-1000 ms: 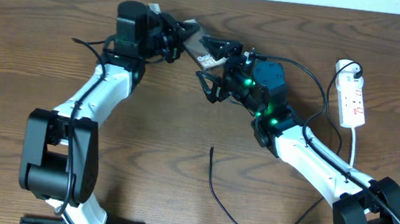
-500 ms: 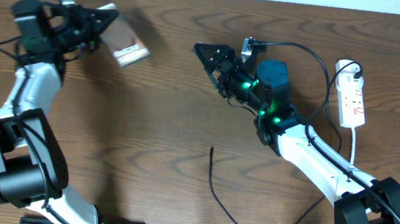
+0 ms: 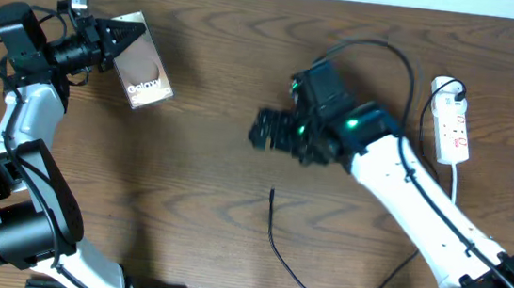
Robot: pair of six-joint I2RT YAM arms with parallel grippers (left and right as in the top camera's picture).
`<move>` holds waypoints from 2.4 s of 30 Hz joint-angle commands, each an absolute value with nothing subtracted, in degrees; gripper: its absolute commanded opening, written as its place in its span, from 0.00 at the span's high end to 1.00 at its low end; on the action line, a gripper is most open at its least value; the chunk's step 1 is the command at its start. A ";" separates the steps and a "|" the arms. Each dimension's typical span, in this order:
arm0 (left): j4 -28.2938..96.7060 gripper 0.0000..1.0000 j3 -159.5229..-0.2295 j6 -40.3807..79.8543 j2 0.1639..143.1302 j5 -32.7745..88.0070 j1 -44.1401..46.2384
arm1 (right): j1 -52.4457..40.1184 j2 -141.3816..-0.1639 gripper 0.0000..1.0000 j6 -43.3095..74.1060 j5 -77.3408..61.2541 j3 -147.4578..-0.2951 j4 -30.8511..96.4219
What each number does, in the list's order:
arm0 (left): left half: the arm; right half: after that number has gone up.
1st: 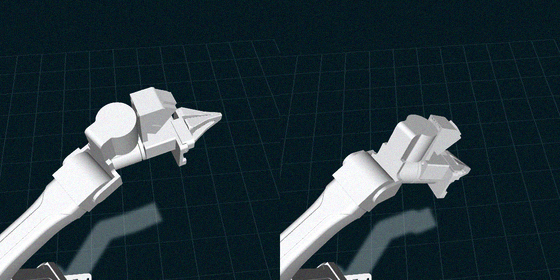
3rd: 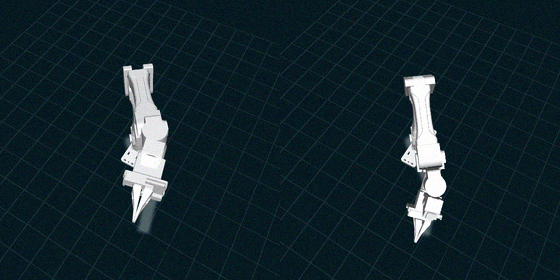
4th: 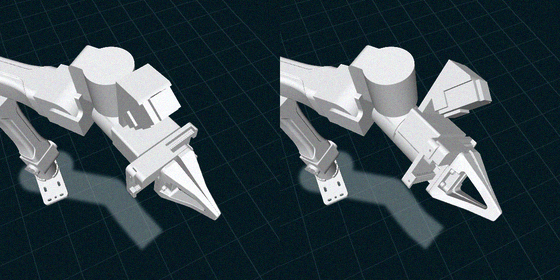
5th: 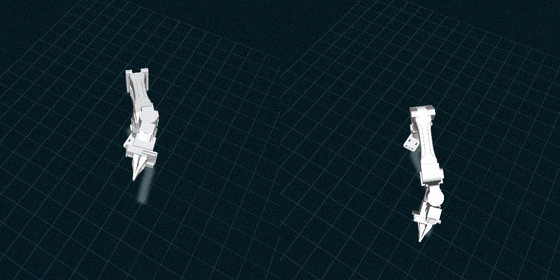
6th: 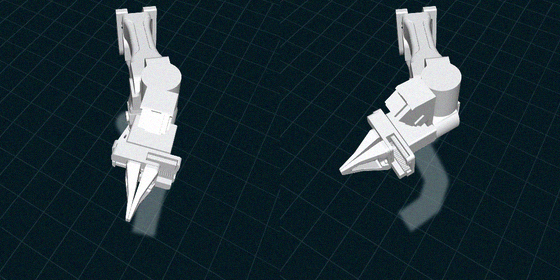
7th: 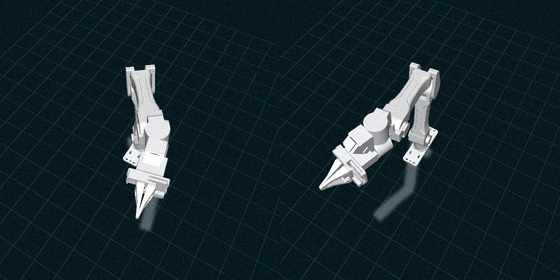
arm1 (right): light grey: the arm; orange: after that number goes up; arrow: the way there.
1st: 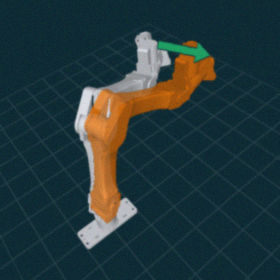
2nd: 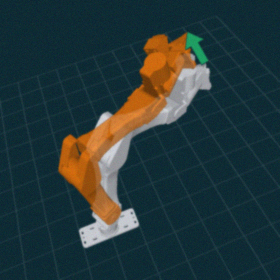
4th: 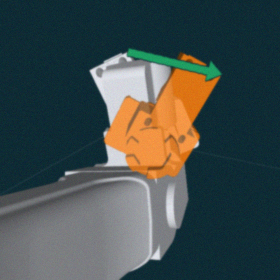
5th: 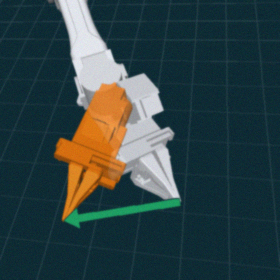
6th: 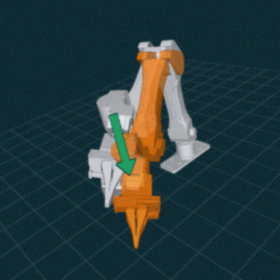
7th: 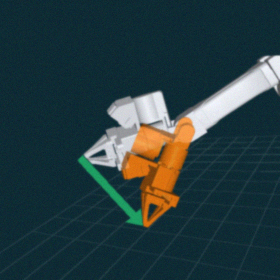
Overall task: Plug charger to phone and switch on socket
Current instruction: 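Release the phone from the right gripper and swing the left arm left, then lower the right gripper onto the black cable's plug and grasp it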
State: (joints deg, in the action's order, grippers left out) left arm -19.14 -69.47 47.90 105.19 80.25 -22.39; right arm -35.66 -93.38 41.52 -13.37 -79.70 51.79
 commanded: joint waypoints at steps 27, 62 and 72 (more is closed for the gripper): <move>-19.40 0.93 -69.58 46.94 104.05 83.40 -22.44 | -50.59 -112.86 0.32 57.43 3.22 -79.37 59.64; -19.42 0.93 -68.47 46.11 104.05 83.35 -22.44 | -48.69 -118.26 0.66 56.93 0.73 -78.37 56.36; -19.42 0.92 -68.47 46.09 104.05 83.33 -22.44 | -48.29 -118.26 0.99 56.51 -0.40 -78.11 56.07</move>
